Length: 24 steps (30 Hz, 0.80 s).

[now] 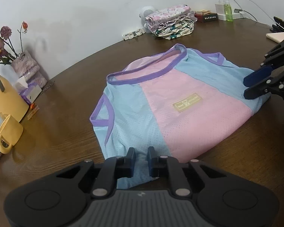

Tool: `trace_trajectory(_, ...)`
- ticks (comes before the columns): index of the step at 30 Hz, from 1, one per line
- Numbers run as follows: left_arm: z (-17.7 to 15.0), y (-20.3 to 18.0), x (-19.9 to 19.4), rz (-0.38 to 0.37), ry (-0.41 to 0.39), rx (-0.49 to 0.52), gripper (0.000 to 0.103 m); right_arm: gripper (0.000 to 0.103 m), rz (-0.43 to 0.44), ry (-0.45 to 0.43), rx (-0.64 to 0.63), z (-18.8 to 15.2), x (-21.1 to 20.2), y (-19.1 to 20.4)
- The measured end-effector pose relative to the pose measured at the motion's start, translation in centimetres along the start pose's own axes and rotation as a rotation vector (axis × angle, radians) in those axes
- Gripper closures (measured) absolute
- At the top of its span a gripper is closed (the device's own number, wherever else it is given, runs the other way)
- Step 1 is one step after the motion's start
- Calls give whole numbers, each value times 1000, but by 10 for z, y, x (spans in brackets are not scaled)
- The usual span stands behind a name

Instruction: Fold clothes

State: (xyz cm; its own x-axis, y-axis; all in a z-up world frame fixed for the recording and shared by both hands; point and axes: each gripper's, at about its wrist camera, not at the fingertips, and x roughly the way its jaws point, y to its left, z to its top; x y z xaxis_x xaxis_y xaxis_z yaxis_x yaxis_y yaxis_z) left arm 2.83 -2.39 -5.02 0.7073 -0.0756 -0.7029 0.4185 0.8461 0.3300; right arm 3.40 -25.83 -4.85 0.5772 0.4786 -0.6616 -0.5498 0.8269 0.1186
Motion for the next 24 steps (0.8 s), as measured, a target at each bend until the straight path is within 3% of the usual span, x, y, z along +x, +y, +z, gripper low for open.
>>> trace_trajectory(3,-2,12,-15,6,-88,-46,74,47,26,-58,-32,0,-20,3)
trace_trajectory(5,-6,22,-29,44,-167,-76,30,20,17,-71,-98,-1,-32,9)
trace_trajectory(7,-14,27,-41,96,-236,-73,9,16,-19,-61,-163,-4,-39,15)
trace_trajectory(11,-28,24,-52,78,-270,30,3,14,-52,-12,-241,-9,-40,18)
trace_trajectory(15,-40,7,-53,72,-257,178,3,20,-94,26,-392,-15,-36,28)
trace_trajectory(17,-45,1,-50,78,-250,254,10,32,-95,60,-441,-14,-31,30)
trace_trajectory(18,-47,-1,-48,74,-240,285,15,34,-90,76,-457,-13,-29,29)
trace_trajectory(20,-47,0,-44,51,-206,324,40,41,-80,105,-480,-11,-25,28)
trace_trajectory(23,-48,7,-35,13,-152,353,60,49,-65,127,-490,-10,-20,24)
trace_trajectory(24,-49,9,-33,6,-139,367,62,49,-62,126,-491,-10,-19,23)
